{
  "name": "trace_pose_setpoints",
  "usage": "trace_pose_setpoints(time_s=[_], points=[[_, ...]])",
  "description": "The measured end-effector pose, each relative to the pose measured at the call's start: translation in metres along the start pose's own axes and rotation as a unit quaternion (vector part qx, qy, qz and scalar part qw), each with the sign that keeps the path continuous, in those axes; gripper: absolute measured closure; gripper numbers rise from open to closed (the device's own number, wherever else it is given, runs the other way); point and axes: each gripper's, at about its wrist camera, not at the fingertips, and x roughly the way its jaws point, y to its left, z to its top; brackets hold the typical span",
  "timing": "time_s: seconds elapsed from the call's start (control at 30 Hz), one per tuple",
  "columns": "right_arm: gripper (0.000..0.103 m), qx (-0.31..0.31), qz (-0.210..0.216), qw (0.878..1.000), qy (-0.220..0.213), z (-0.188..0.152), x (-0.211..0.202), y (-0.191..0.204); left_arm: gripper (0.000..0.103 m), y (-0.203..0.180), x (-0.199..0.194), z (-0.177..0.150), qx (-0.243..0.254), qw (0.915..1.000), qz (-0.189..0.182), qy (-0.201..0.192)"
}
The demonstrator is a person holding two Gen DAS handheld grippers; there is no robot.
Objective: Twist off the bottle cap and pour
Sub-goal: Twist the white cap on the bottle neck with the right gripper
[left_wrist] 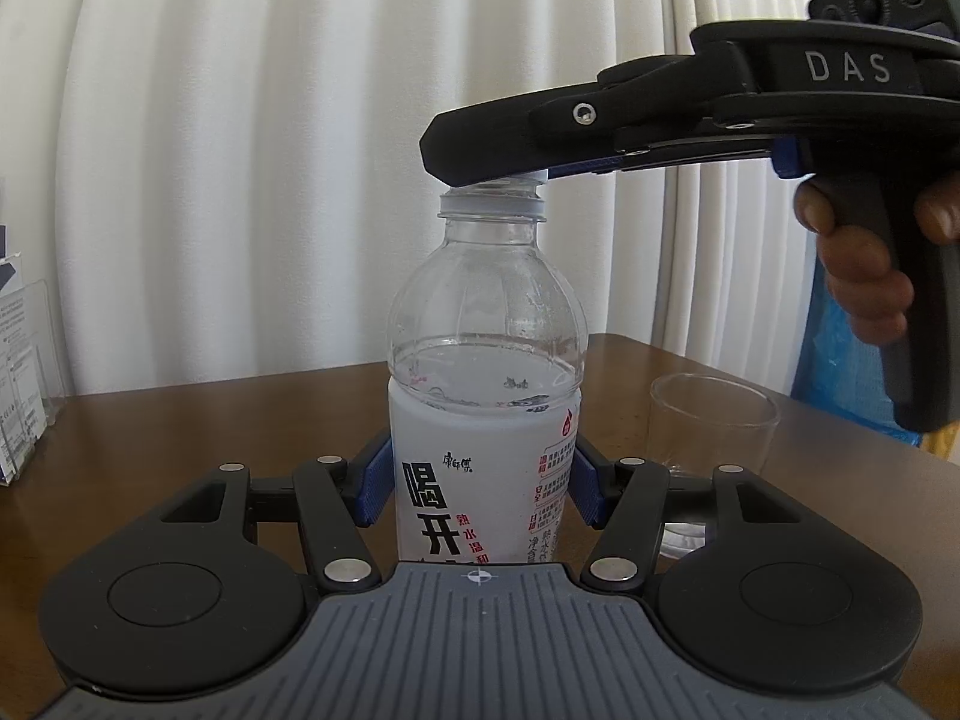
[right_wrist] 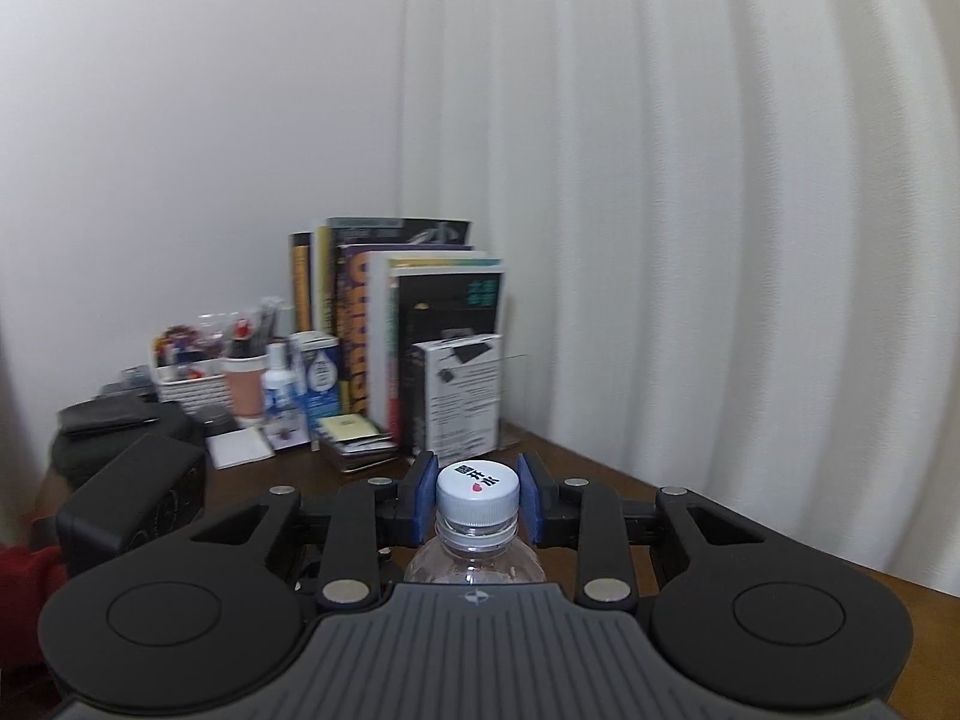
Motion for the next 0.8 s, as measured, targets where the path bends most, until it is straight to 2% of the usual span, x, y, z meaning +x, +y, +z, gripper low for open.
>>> trace_pose_setpoints(time_s=[0.03, 0.23, 0.53, 0.7, 0.8], points=[[0.071, 0.003, 0.017, 1.0, 0.001, 0.001, 0.0, -0.005, 0.045, 0.0, 0.0, 0.0, 0.0, 1.0, 0.0, 0.0], [0.071, -0.01, 0.054, 0.999, -0.001, 0.002, 0.0, -0.015, 0.045, 0.0, -0.001, -0.001, 0.001, 1.0, 0.0, -0.001], [0.071, -0.013, 0.082, 0.997, 0.006, 0.006, 0.002, -0.025, 0.045, 0.0, -0.002, -0.003, 0.002, 1.0, -0.001, -0.001], [0.071, -0.021, 0.085, 0.996, 0.009, 0.006, 0.002, -0.026, 0.045, -0.001, -0.004, -0.003, 0.002, 1.0, 0.0, -0.001], [0.07, -0.039, 0.072, 0.997, 0.007, 0.005, 0.001, -0.019, 0.045, -0.002, -0.005, -0.003, 0.002, 1.0, 0.0, -0.001]])
